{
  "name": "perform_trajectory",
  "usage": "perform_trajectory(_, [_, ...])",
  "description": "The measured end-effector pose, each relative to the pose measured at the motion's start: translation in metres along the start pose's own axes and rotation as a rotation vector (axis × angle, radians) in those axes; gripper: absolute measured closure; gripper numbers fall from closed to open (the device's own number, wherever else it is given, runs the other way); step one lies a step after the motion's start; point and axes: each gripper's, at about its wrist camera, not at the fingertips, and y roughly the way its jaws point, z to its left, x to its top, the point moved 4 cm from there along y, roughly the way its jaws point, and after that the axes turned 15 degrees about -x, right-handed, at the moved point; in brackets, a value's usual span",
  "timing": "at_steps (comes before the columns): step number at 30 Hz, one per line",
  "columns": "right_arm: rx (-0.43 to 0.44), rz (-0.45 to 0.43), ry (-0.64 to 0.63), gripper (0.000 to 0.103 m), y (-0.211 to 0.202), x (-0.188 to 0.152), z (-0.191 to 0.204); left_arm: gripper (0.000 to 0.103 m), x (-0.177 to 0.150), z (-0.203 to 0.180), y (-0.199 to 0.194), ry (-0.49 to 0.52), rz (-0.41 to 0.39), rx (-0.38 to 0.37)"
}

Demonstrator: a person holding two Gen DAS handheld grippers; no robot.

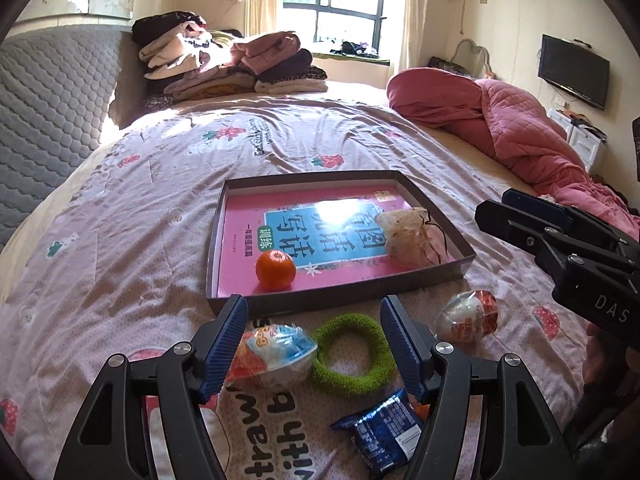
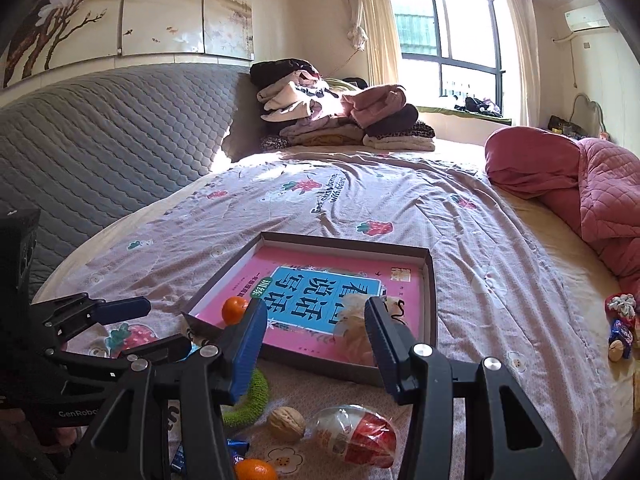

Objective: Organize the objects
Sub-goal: 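Withdraw both tools from the tray toward the blue snack packet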

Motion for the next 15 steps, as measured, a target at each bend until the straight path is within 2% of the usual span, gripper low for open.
perform_trajectory(15, [0.025, 0.049, -0.004, 0.052, -0.021, -0.039, 0.007, 0.033, -0.043, -0.013, 0.000, 0.007, 0.052, -0.015])
